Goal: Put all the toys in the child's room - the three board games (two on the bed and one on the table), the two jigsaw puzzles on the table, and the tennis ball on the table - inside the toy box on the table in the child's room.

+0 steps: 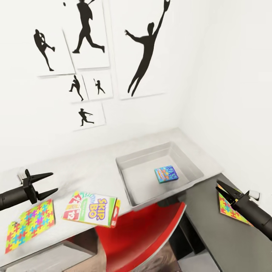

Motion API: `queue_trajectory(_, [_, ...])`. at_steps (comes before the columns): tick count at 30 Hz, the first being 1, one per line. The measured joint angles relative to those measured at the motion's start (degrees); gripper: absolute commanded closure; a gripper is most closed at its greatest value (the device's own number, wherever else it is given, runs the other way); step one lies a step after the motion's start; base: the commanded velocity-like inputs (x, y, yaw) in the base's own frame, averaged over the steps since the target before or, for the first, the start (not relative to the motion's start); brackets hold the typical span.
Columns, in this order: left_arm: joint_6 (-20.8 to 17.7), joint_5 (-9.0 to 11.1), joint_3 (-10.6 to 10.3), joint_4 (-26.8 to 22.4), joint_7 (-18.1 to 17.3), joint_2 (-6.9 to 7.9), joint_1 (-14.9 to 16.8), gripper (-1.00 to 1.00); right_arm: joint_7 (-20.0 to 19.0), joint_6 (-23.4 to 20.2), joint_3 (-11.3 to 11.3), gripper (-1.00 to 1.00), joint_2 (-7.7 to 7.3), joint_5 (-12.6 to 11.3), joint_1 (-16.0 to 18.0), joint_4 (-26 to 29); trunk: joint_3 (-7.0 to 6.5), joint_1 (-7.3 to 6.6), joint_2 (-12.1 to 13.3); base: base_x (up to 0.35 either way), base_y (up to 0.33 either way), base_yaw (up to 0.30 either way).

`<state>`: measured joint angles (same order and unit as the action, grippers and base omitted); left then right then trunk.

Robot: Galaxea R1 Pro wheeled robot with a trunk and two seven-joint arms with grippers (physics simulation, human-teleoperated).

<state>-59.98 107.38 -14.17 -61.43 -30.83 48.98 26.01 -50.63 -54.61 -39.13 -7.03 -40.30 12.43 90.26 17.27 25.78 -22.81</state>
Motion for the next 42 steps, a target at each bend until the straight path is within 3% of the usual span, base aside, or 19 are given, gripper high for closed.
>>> queue_trajectory(15, [0.0,-0.1,-0.1,-0.2,-0.3,0.0,0.0,-1.0,0.0,0.0,0.0,-1.0,0.0,0.0,0.0,0.0,-1.02,0.0,0.0,-0.265,0.006,0.0])
queue_trajectory(42, [0.0,0.0,-0.1,-0.2,-0.5,-0.07,0.0,-1.0,0.0,0.1,-0.1,-1.0,0.0,0.0,0.0,0.0,-1.04,-0.03,0.0,-0.012,0.0,0.0])
